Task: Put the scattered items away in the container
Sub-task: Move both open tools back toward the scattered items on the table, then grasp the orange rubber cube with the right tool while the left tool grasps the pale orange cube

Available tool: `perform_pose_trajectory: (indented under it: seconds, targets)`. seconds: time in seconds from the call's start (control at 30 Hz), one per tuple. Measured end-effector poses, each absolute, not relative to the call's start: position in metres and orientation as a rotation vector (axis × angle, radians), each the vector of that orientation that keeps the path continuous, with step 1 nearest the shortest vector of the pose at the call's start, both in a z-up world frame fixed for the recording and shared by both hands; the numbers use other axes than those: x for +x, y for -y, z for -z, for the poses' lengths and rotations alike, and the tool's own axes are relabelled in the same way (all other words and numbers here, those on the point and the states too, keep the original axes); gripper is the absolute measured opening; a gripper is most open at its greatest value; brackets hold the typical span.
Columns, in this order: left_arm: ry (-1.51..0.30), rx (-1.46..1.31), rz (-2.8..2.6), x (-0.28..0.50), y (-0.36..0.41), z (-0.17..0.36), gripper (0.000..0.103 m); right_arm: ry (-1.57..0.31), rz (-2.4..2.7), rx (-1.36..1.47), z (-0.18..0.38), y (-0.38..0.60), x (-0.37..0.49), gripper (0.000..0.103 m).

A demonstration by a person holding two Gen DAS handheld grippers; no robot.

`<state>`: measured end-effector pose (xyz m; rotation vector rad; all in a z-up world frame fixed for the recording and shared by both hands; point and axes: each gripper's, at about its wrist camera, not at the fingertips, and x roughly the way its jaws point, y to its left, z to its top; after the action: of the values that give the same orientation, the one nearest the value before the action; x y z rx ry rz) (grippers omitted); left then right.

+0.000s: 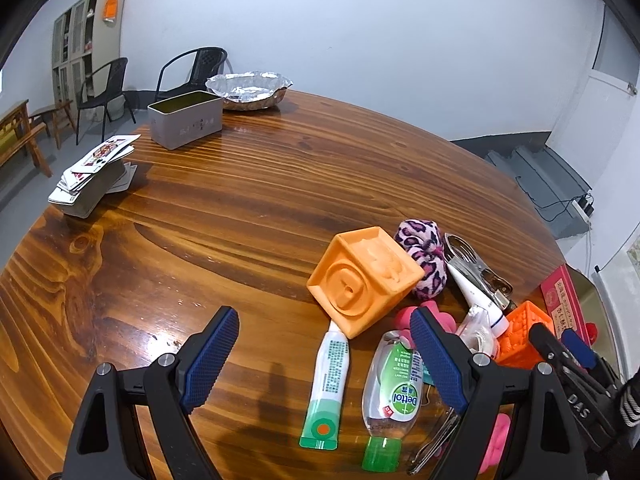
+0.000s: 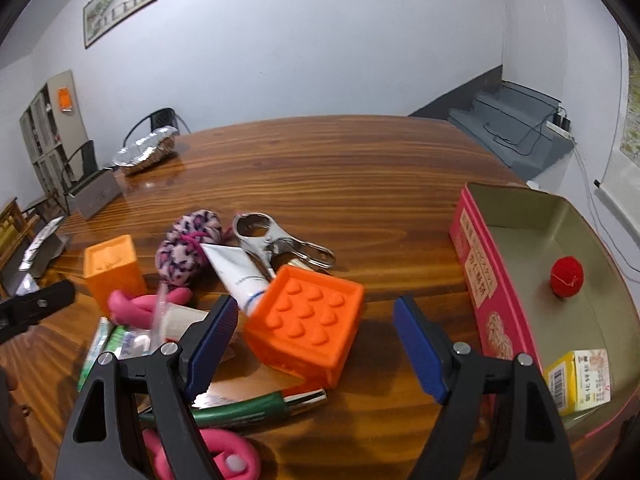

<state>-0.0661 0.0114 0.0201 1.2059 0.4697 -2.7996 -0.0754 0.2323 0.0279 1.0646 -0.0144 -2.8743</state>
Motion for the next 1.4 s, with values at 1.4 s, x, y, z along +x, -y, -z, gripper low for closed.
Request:
perform_pose_trajectory:
  seconds: [1.4]
  targets:
    - [-0.162,1.224,2.698,-0.136,-0.035,0.0,0.089,0.011,2.849,1.163,-0.013,-0.242,-0.082,0.083]
